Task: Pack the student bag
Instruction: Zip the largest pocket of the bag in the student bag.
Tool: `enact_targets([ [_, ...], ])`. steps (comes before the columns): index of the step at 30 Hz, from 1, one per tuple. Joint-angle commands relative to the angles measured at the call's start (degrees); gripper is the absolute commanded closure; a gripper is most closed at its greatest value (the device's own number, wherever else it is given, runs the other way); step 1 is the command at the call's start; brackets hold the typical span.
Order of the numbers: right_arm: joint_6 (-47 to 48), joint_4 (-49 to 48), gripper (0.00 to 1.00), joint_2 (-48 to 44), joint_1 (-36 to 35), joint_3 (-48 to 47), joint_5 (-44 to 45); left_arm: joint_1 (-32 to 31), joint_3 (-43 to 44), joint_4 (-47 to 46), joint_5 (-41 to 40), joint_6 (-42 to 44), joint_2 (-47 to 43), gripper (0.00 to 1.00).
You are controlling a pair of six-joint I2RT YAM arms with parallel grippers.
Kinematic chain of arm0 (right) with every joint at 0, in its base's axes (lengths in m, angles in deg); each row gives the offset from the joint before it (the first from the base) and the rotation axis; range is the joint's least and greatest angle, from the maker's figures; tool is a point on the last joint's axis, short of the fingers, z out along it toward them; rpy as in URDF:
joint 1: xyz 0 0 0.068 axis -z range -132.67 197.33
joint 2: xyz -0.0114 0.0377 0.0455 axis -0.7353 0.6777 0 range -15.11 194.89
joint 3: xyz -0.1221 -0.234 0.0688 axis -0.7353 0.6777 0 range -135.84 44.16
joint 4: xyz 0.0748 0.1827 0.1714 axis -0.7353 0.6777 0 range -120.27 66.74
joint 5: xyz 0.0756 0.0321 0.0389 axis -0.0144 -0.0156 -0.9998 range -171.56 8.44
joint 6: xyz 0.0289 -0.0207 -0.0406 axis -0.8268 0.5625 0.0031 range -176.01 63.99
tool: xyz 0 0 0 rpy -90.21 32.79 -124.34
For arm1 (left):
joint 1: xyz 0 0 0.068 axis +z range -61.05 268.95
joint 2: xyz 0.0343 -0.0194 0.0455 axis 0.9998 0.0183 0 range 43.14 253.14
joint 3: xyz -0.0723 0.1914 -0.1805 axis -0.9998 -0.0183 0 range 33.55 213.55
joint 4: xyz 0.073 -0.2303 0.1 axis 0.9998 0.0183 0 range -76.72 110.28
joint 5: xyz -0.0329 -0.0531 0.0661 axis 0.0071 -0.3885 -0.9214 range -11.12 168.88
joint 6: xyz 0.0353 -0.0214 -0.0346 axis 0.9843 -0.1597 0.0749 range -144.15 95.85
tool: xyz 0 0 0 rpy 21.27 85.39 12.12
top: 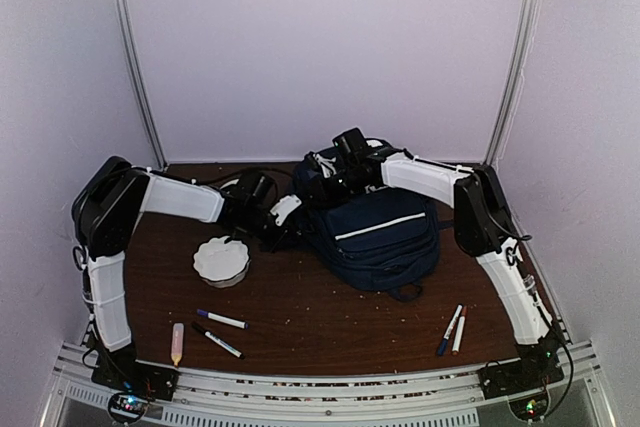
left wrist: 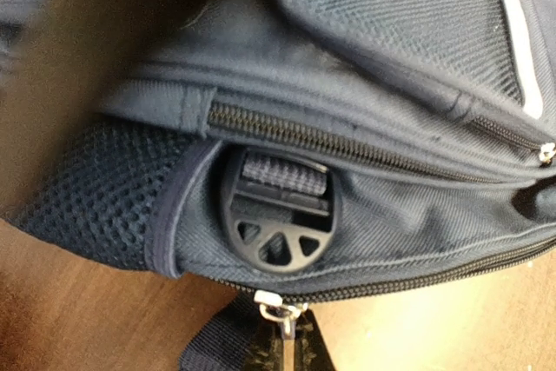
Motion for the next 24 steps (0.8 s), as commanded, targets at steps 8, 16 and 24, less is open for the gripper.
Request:
enact_targets([
  [8, -20.32, -10.83, 0.62, 2.77, -1.76, 6.54, -1.56, -6.93, 0.28, 6.64, -2.67, 1.29, -4.07, 1.00],
  [16, -25.37, -15.23, 0.77, 3.53, -1.63, 8.06, -4.39, -14.91, 5.36, 13.30, -3.78, 5.36, -2.21, 1.00],
  [24, -26.68, -19.13, 0.80, 4.65, -1.15, 7.82, -7.27, -20.96, 15.57, 13.34, -1.90, 9.20, 2.33, 1.00],
])
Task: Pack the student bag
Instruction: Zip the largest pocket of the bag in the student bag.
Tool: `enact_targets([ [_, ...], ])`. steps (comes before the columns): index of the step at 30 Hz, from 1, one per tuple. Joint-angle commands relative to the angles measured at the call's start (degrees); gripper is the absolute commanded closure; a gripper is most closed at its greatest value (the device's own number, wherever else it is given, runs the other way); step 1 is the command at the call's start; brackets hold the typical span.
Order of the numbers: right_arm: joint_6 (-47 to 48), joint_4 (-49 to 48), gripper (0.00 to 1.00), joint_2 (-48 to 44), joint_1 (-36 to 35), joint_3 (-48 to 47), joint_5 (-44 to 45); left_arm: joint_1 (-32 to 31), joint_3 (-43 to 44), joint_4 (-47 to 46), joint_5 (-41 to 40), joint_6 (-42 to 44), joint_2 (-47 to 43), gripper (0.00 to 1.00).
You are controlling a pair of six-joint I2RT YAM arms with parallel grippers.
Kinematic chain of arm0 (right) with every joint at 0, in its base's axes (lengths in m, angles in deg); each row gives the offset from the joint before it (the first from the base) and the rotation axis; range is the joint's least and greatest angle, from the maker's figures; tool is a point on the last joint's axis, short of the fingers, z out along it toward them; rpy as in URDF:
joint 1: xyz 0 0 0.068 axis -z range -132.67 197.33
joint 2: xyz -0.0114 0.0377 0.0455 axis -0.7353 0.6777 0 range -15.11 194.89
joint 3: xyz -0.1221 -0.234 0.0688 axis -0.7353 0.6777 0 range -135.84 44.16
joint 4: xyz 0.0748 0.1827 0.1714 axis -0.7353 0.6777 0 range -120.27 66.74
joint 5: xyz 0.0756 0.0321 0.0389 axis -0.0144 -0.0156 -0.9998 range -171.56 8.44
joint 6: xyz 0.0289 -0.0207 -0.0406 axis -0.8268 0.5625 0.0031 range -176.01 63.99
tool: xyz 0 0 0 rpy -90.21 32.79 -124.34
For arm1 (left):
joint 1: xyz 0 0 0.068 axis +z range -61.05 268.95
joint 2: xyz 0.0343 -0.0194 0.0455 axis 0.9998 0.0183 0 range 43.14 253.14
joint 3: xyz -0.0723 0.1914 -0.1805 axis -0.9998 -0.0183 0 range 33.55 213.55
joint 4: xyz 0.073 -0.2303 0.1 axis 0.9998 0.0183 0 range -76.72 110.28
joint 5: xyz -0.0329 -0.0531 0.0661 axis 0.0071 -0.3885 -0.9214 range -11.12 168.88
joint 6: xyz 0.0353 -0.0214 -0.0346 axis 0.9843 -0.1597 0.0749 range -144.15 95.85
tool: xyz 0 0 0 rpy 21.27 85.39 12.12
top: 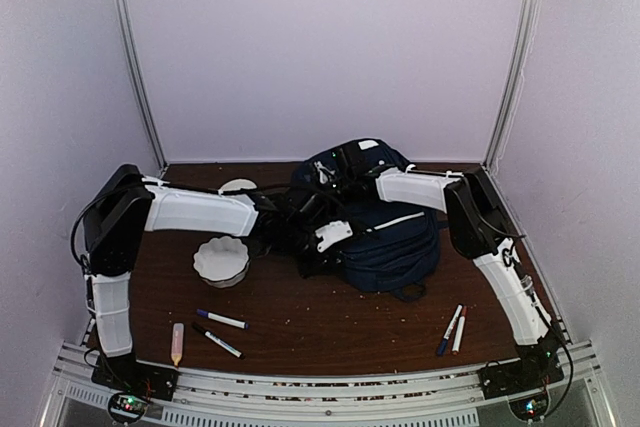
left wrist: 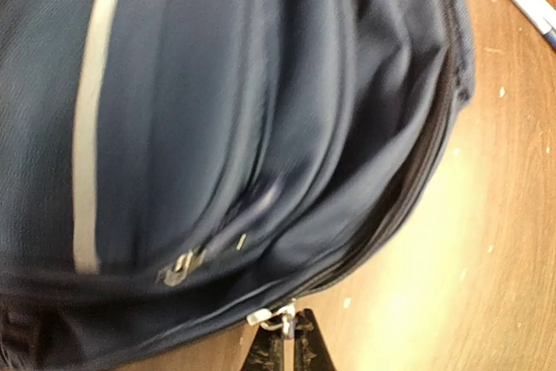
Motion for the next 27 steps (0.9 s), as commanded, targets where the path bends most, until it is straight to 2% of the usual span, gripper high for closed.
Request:
enact_targets([
  [1, -1.18, -2.13, 0.80, 3.19, -0.13, 1.37, -2.13, -4.07, 8.22, -0.44, 3.88, 3.94, 3.59, 1.00],
  [5, -1.40, -3.30, 0.79, 2.17, 0.70, 1.18, -4.95, -4.79, 15.24, 3.54, 3.58, 6.76, 7.98, 1.00],
  [9, 1.27, -1.44, 0.77, -1.87, 3.60, 1.44, -6.28, -4.79, 15.55, 1.44, 3.98, 7.39, 8.76, 1.00],
  [15, 8.30, 4.08, 0.70, -9.53, 8.98, 1.70, -5.65, -4.79, 19.27, 0.06, 4.92, 7.76, 10.91, 1.00],
  [18, 9.34, 4.25, 0.67, -13.63, 10.93, 5.27, -6.56, -4.79, 22.82, -0.14, 6.88, 7.77, 12.90, 1.00],
  [22, 16.75, 9.71, 0.65, -22.40, 15.05, 11.22, -2.98, -4.79, 30.23, 0.49, 8.67, 7.79, 18.11, 0.98],
  [27, 22.42, 11.27, 0.65, -37.13, 25.07, 25.70, 1.36, -4.79, 43.89, 0.53, 10.07, 5.04, 28.16, 0.99],
])
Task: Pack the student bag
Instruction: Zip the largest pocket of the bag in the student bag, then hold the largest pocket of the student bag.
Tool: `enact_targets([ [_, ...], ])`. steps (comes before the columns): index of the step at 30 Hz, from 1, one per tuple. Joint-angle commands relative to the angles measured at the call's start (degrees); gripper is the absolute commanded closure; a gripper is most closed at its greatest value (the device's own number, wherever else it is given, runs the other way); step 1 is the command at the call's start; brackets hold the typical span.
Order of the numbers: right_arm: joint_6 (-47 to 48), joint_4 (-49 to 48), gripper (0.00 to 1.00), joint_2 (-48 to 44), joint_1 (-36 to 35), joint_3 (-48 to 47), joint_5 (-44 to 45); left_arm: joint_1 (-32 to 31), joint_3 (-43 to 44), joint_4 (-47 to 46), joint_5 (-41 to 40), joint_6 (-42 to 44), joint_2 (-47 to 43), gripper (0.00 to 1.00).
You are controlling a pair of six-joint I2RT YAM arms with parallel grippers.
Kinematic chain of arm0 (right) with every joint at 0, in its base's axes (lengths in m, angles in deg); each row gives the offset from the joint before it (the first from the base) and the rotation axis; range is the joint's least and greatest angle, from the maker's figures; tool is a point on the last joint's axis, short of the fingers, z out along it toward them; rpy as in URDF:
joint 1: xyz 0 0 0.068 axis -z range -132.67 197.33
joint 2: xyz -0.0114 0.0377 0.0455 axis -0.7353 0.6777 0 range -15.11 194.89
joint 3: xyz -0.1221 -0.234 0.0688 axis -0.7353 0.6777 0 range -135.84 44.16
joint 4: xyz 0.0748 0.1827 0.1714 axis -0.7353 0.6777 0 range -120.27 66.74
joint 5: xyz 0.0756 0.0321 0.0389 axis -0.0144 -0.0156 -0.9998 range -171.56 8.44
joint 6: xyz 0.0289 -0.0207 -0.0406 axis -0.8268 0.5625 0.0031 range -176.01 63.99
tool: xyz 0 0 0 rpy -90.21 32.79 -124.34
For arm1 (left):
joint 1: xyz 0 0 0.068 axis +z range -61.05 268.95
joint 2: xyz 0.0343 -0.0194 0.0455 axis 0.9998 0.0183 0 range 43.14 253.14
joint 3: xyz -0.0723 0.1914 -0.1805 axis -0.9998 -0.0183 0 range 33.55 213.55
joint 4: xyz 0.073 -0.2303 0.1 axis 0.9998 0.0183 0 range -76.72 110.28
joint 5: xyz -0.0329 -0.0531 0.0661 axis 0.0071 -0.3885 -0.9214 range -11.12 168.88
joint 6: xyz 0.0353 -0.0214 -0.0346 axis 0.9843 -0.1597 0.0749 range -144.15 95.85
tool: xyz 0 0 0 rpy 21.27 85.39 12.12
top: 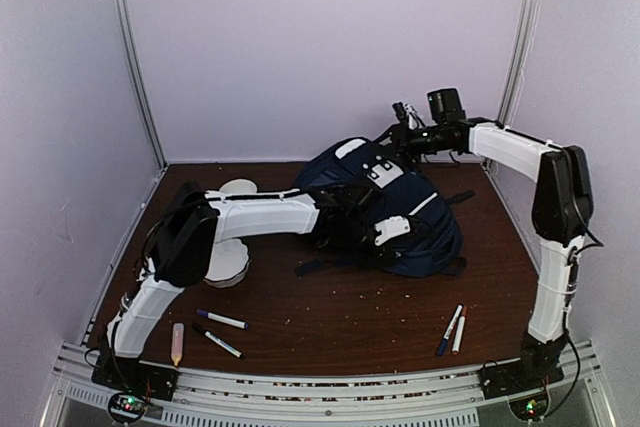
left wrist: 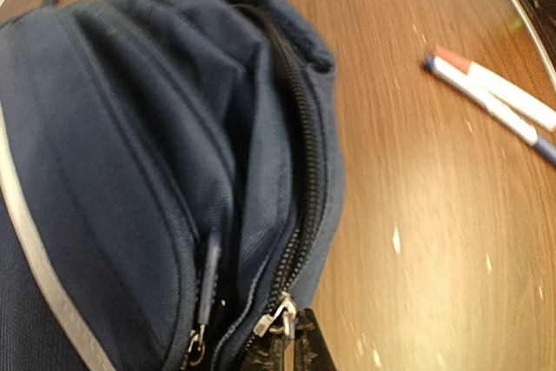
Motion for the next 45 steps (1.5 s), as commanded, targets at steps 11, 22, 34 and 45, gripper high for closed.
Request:
enact_targets([
  [11, 39.43, 26.29, 0.61, -33.51, 13.75, 25.80, 18.17, -0.72, 6.00, -7.37, -1.42, -0.84, 0.17, 0.45],
  [22, 56.14, 36.09, 0.63, -36.90, 6.18, 37.69, 17.69, 2.43, -8.94, -6.77, -6.53, 11.35, -11.11, 0.55],
  [34, 50.97, 33.25, 0.64, -27.54, -2.41, 39.00, 20.59, 2.48, -8.61, -12.61, 0.17, 14.38, -6.49, 0.49],
  [45, 46.29, 29.21, 0.65, -22.22, -1.08, 37.99, 24.88, 0.87, -1.65, -12.01, -1.44, 13.18, 1.52, 0.50],
])
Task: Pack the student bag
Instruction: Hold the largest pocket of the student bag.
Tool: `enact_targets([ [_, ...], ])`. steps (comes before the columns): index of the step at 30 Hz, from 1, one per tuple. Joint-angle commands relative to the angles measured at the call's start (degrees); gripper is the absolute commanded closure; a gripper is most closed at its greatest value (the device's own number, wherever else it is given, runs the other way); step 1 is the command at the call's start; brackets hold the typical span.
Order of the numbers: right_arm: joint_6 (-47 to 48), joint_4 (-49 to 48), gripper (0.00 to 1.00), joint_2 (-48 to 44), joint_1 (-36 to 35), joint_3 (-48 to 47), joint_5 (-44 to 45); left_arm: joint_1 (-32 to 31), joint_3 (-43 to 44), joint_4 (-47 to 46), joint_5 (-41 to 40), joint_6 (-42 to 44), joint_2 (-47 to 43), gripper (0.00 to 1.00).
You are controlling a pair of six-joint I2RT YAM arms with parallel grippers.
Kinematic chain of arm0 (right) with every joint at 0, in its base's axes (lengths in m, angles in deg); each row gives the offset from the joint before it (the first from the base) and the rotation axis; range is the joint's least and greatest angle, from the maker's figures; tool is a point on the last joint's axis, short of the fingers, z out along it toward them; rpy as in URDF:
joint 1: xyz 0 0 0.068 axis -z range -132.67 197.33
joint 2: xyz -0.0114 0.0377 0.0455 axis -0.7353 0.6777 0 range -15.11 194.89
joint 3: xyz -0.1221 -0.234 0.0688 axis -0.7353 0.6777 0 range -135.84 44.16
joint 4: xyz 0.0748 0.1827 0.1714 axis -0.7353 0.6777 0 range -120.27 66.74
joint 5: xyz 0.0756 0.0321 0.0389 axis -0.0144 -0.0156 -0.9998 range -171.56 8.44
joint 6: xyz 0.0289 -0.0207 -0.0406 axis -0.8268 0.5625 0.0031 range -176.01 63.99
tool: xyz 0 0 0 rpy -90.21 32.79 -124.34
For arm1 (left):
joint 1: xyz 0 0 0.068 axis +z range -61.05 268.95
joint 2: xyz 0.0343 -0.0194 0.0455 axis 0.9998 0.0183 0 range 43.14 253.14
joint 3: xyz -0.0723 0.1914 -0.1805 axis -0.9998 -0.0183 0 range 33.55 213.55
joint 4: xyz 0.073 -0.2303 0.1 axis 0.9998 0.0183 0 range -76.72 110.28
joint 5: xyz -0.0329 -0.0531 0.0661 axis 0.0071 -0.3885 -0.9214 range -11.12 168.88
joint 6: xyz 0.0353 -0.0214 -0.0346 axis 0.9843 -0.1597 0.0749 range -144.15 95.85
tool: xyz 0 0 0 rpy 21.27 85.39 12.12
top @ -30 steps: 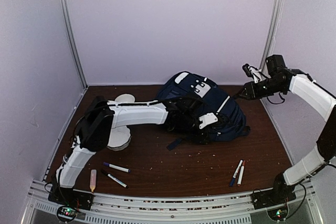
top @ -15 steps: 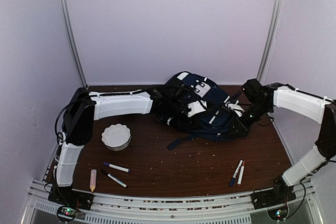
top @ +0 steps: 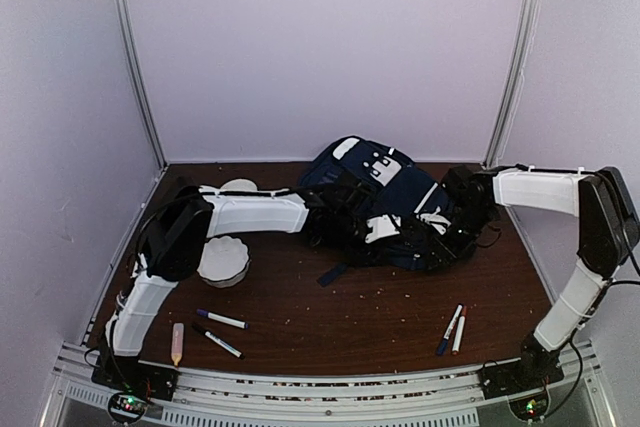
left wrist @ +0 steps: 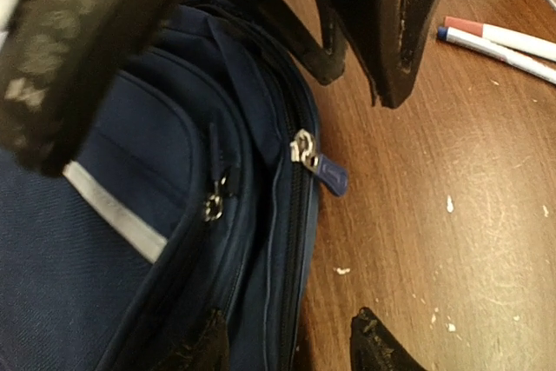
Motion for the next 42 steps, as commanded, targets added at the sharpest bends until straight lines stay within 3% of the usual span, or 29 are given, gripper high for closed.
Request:
enact_targets([
  [1, -2.31, -2.56, 0.65, 0.74, 1.18, -1.42, 2.39, -1.32, 4.90, -2.11, -3.06, -0.77, 4.19, 0.51],
  [5, -2.55, -3.77, 0.65, 1.07, 1.49, -0.98, 2.05, -1.58, 6.14, -3.87, -6.30, -2.47, 6.66, 0.58],
  [9, -1.50, -3.80, 0.64, 0.25, 1.47, 0.34, 0.98, -2.05, 7.94, -4.05, -7.25, -4.71, 7.64, 0.74],
  [13, -2.19, -5.05, 0.64, -2.18, 1.57, 2.70, 0.02, -2.19, 8.90, -5.11, -5.01, -7.67, 7.61, 0.90],
  [17, -2.39, -4.99, 0.64, -4.52, 1.57, 2.99, -2.06, -2.19, 10.43, -6.35, 0.71, -11.85, 7.06, 0.99],
  [25, -4.78, -8.06, 0.59, -6.26, 1.58, 1.76, -4.25, -2.19, 11.98, -13.76, 10.60, -22.35, 7.02, 1.00],
  [32, -9.17, -12.45, 0.57, -4.76, 1.65, 1.58, -2.88, -2.19, 12.14, -16.79, 12.73, -26.07, 6.91, 1.00],
  [42, -12.95, -17.77, 0.73, -5.11, 3.37, 3.34, 1.97, -2.02, 11.88, -17.82, 13.78, -26.79, 6.72, 1.00],
])
